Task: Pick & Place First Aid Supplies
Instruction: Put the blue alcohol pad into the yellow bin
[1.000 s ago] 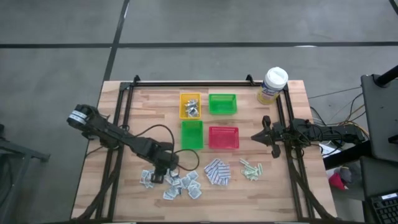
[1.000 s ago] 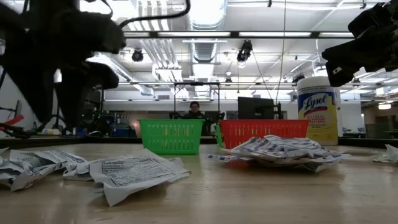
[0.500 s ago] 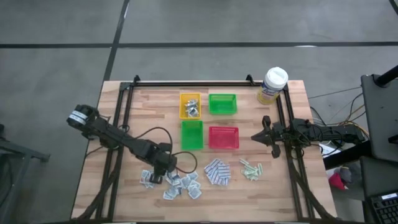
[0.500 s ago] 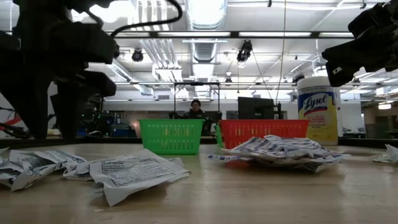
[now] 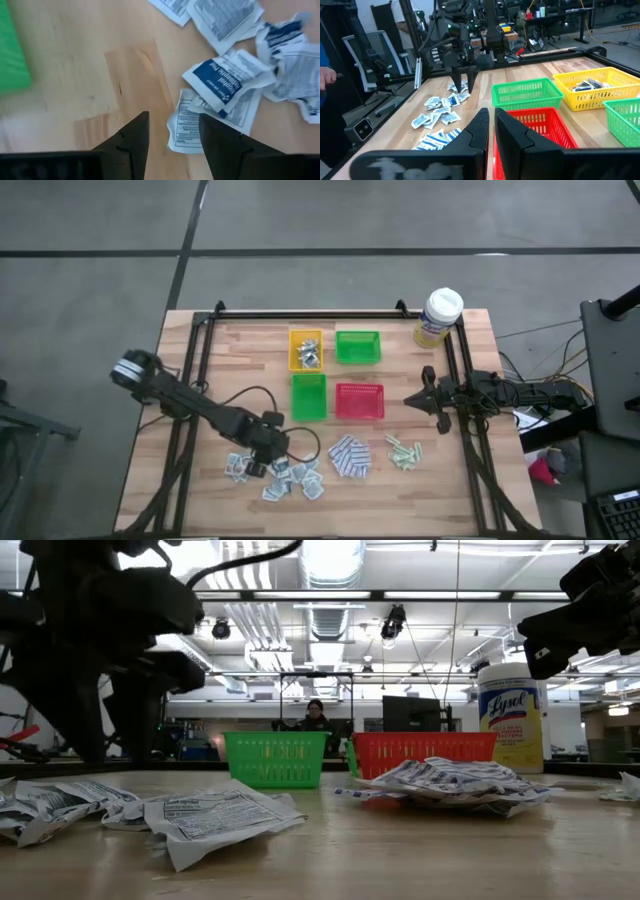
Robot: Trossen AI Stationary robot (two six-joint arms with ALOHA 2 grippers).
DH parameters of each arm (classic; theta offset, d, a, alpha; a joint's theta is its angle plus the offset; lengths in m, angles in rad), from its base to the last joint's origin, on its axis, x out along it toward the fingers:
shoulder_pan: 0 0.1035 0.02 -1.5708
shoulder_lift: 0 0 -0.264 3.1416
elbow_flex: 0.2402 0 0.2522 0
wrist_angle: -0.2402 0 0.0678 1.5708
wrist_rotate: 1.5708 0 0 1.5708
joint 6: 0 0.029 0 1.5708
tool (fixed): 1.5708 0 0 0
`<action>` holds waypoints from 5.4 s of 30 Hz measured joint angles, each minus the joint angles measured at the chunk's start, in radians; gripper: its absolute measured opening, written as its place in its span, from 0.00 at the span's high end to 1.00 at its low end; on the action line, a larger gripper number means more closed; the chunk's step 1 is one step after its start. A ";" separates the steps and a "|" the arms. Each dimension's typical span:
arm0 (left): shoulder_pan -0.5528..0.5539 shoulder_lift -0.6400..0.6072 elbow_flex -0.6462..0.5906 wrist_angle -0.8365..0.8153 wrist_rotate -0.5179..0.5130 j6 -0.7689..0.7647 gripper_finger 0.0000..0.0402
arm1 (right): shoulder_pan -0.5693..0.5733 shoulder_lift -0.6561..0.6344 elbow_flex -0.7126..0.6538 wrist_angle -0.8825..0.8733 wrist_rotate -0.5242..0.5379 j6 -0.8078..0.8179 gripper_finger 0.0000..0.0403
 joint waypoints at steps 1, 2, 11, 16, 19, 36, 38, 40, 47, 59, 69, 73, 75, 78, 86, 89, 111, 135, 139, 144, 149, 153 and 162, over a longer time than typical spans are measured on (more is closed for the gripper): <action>0.000 0.010 -0.001 0.005 0.000 0.000 0.59 | 0.000 0.000 0.000 0.000 0.000 0.000 0.93; 0.000 0.020 -0.002 0.008 0.000 0.000 0.59 | 0.000 0.000 0.000 0.000 0.000 0.000 0.93; 0.000 0.083 -0.001 0.037 -0.008 0.029 0.67 | 0.000 0.000 0.000 0.000 0.000 0.000 0.93; 0.000 0.085 -0.001 0.040 -0.009 0.028 0.77 | 0.000 0.000 0.000 0.000 0.000 0.000 0.93; 0.000 0.083 -0.001 0.039 -0.010 0.028 0.83 | 0.000 0.000 0.000 0.000 0.000 0.000 0.93; 0.000 0.076 0.051 -0.109 -0.164 0.013 1.00 | 0.000 0.000 0.000 0.000 0.000 0.000 0.93; 0.000 0.064 0.074 -0.182 -0.249 0.007 1.00 | 0.000 0.000 0.000 0.000 0.000 0.000 0.93; -0.001 0.049 0.103 -0.248 -0.331 0.000 1.00 | 0.000 0.000 0.000 0.000 0.000 0.000 0.93; 0.001 0.024 0.146 -0.312 -0.251 0.044 1.00 | 0.000 0.000 0.000 0.000 0.000 0.000 0.93; 0.032 -0.020 0.156 -0.103 0.151 0.179 1.00 | 0.000 0.000 0.000 0.000 0.000 0.000 0.93; 0.128 -0.025 0.156 0.171 0.033 -0.085 1.00 | 0.000 0.000 0.000 0.000 0.000 0.000 0.93; 0.178 -0.027 0.156 0.204 -0.090 -0.256 1.00 | 0.000 0.000 0.000 0.000 0.000 0.000 0.93; 0.207 -0.027 0.157 0.219 -0.152 -0.325 1.00 | 0.000 0.000 0.000 0.000 0.000 0.000 0.93; 0.251 -0.027 0.170 0.217 -0.243 -0.400 1.00 | 0.000 0.000 0.000 0.000 0.000 0.000 0.93; 0.383 -0.027 0.274 -0.012 -0.458 -0.493 1.00 | 0.000 0.000 0.000 0.000 0.000 0.000 0.93; 0.436 -0.027 0.323 -0.124 -0.492 -0.475 1.00 | 0.000 0.000 0.000 0.000 0.000 0.000 0.93; 0.856 0.181 0.577 -0.231 0.006 0.298 1.00 | 0.000 0.000 0.000 0.000 0.000 0.000 0.93; 1.015 0.445 0.834 -0.414 0.194 0.535 1.00 | 0.000 0.000 0.000 0.000 0.000 0.000 0.93; 1.018 0.468 0.833 -0.391 0.213 0.536 1.00 | 0.000 0.000 0.000 0.000 0.000 0.000 0.93; 1.020 0.483 0.815 -0.383 0.210 0.538 1.00 | 0.000 0.000 0.000 0.000 0.000 0.000 0.93; 1.023 0.483 0.792 -0.336 0.182 0.539 1.00 | 0.000 0.000 0.000 0.000 0.000 0.000 0.93; 1.024 0.482 0.771 -0.310 0.179 0.531 1.00 | 0.000 0.000 0.000 0.000 0.000 0.000 0.93; 1.022 0.461 0.766 -0.305 0.129 0.477 0.84 | 0.000 0.000 0.000 0.000 0.000 0.000 0.93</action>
